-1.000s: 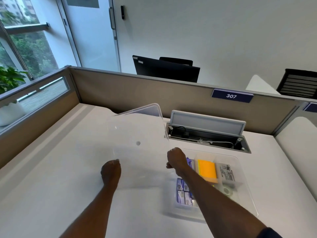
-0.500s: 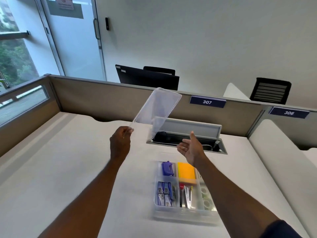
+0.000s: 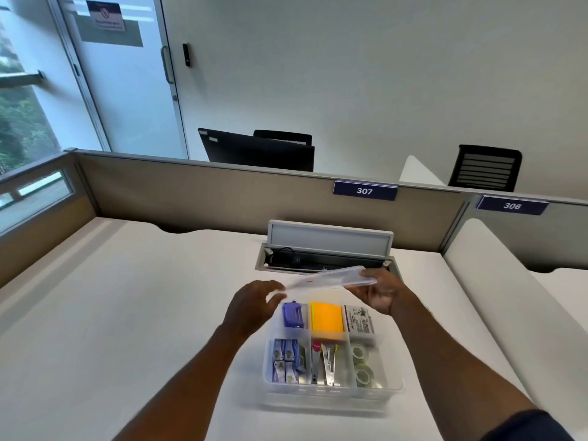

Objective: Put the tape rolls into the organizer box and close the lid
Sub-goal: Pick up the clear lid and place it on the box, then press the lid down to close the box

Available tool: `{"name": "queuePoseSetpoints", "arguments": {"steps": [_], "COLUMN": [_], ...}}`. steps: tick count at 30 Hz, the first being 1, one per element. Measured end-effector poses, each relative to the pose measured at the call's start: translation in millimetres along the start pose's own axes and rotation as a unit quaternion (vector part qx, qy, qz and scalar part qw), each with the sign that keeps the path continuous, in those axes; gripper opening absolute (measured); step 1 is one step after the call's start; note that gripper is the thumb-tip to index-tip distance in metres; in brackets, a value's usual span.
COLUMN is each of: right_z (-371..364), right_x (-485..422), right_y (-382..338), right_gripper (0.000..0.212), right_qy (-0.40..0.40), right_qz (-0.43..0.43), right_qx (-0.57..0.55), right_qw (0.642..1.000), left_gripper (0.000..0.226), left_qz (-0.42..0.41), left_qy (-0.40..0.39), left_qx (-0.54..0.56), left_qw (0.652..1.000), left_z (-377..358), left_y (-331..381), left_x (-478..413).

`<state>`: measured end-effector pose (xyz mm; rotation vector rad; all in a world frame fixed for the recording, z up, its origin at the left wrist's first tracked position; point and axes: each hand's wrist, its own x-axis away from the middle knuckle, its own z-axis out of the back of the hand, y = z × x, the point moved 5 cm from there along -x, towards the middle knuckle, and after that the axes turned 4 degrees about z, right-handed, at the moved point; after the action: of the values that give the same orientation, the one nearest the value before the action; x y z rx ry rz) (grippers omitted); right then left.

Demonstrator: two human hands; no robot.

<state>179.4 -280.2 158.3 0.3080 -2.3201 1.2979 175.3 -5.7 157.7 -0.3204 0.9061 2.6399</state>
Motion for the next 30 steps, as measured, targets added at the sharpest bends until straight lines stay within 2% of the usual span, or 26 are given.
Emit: {"name": "queuePoseSetpoints", "arguments": {"steps": [3, 6, 7, 9, 11, 13, 14, 15, 18, 22, 26, 30], "right_z": [24.4, 50.9, 58.4, 70.2, 75.7, 82.4, 86.3, 89.3, 89.6, 86.9, 89.7, 91.9], "right_x": [-0.2, -2.3, -1.0, 4.3, 11.3, 16.3, 16.4, 16.5, 17.8, 20.1, 26.4, 37.7], "right_y": [10.6, 23.5, 26.5, 28.8, 28.6, 28.5, 28.6, 29.4, 35.3, 42.7, 52.7, 61.8], "right_gripper": [0.031, 0.039, 0.039, 0.041, 0.051, 0.058, 0.063, 0.066, 0.071, 0.073, 0.071, 0.067], "right_qy": [0.017, 0.04, 0.051, 0.078, 0.088, 0.106, 0.119, 0.125, 0.127, 0.124, 0.166, 0.21], "right_qz": [-0.019, -0.041, -0.045, -0.043, -0.04, -0.031, -0.019, -0.004, 0.036, 0.089, 0.07, 0.058], "right_qx": [0.05, 0.155, 0.189, 0.255, 0.299, 0.342, 0.371, 0.404, 0.486, 0.637, 0.674, 0.679], "right_qw": [0.998, 0.986, 0.98, 0.963, 0.949, 0.933, 0.921, 0.906, 0.864, 0.756, 0.717, 0.701], "left_gripper": [0.056, 0.088, 0.091, 0.081, 0.066, 0.037, 0.024, 0.022, 0.044, 0.019, 0.028, 0.021], "left_qz": [0.141, 0.26, 0.29, 0.344, 0.389, 0.422, 0.424, 0.423, 0.41, 0.396, 0.371, 0.343], "left_qy": [-0.128, -0.149, -0.153, -0.152, -0.126, -0.119, -0.13, -0.142, -0.172, -0.165, -0.163, -0.157], "left_qx": [0.097, 0.124, 0.116, 0.141, 0.223, 0.293, 0.291, 0.278, 0.225, 0.189, 0.161, 0.101], "left_qw": [0.977, 0.946, 0.937, 0.916, 0.885, 0.85, 0.848, 0.851, 0.867, 0.883, 0.9, 0.921], "left_z": [-18.2, -28.9, -35.2, -47.6, -50.7, -54.6, -56.6, -58.7, -65.1, -65.7, -70.7, -70.3], "left_y": [-19.5, -41.6, -51.6, -66.1, -65.4, -58.7, -54.4, -50.7, -45.5, -44.9, -50.5, -41.8], "left_x": [9.5, 21.7, 25.7, 30.7, 35.1, 38.2, 37.7, 36.4, 33.6, 36.2, 48.2, 56.7]}}
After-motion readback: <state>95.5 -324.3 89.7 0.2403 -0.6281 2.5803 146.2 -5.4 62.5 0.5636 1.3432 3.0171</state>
